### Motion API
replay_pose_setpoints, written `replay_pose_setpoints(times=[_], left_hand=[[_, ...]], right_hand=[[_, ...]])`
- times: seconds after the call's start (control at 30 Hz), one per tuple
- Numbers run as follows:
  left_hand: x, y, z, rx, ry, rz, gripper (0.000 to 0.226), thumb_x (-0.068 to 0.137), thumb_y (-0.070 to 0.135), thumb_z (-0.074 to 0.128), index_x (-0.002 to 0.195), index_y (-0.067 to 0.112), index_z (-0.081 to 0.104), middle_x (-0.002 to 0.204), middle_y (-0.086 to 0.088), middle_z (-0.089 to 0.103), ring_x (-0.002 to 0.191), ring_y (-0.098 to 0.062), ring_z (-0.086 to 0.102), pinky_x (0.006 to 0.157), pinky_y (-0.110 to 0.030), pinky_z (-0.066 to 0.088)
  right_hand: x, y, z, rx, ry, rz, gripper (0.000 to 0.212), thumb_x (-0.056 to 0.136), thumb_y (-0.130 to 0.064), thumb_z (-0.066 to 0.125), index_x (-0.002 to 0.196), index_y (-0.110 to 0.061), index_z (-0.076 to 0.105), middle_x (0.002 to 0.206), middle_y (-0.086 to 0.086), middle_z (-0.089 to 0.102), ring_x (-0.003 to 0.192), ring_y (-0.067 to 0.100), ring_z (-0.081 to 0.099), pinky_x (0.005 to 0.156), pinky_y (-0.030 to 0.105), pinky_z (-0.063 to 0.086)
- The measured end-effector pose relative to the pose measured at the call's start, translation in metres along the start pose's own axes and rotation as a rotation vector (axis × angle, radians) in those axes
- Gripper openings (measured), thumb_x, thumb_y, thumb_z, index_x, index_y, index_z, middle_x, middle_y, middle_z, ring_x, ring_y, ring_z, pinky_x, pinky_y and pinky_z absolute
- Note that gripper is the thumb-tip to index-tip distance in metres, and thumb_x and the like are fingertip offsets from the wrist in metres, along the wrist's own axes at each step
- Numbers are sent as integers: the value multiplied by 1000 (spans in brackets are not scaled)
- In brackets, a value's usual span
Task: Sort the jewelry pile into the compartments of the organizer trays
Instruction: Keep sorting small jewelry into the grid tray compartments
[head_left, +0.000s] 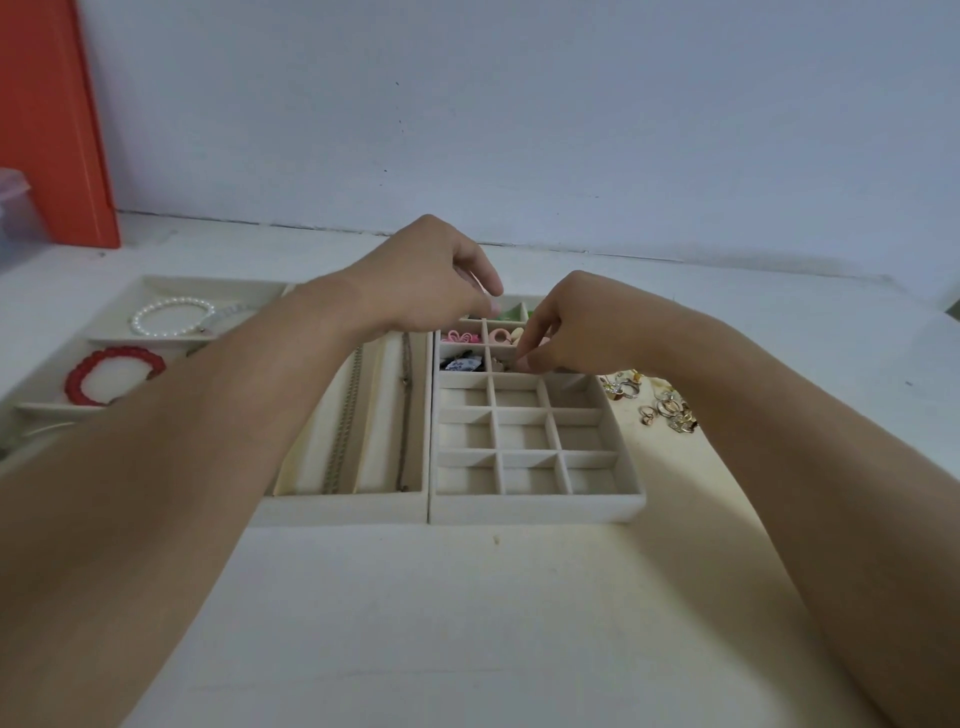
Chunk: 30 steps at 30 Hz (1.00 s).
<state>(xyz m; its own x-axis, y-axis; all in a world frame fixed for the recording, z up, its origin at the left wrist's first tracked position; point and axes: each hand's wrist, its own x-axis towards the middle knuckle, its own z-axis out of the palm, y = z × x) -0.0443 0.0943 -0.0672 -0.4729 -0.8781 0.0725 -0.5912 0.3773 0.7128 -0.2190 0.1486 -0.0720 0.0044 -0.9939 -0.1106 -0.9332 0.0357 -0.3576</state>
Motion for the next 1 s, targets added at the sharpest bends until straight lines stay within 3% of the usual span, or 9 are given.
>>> replay_pose_setpoints(times=[0.13,0.3,0.57,0.83,1.0], left_hand=[[0,0,0,0,9,-5,11,85,22,79,96,22,76,86,5,72,71,-6,61,57,-17,38],[0,2,1,-2,14,-9,11,84,24,79,95,22,76,87,4,73,74,-12,63,57,-19,39],[0,1,0,-9,34,-10,10,86,24,78,95,22,76,86,5,73,67,-4,60,57,-17,38],[1,0,-1,0,34,-4,10,87,24,77,97,21,76,90,3,74,58,2,55,51,-11,37],[0,-1,-1,-2,29,-3,11,86,24,77,97,21,76,90,3,74,72,-6,61,59,-18,38]], right_hand=[[-1,-1,0,-35,-11,-4,9,86,-34,77,90,-26,79,59,-8,53,56,7,47,51,23,33],[-1,-4,2,-55,-40,-4,7,92,-31,71,91,-27,77,67,-7,58,63,9,51,54,23,37],[5,-1,4,67,34,-15,22,83,-48,77,74,-28,74,46,-11,55,38,0,46,48,21,34],[10,3,5,113,86,-9,20,81,-45,79,75,-26,73,54,-7,61,41,4,52,50,19,38],[9,0,9,42,51,-21,15,80,-41,82,80,-27,75,61,-8,59,51,5,53,51,22,38]])
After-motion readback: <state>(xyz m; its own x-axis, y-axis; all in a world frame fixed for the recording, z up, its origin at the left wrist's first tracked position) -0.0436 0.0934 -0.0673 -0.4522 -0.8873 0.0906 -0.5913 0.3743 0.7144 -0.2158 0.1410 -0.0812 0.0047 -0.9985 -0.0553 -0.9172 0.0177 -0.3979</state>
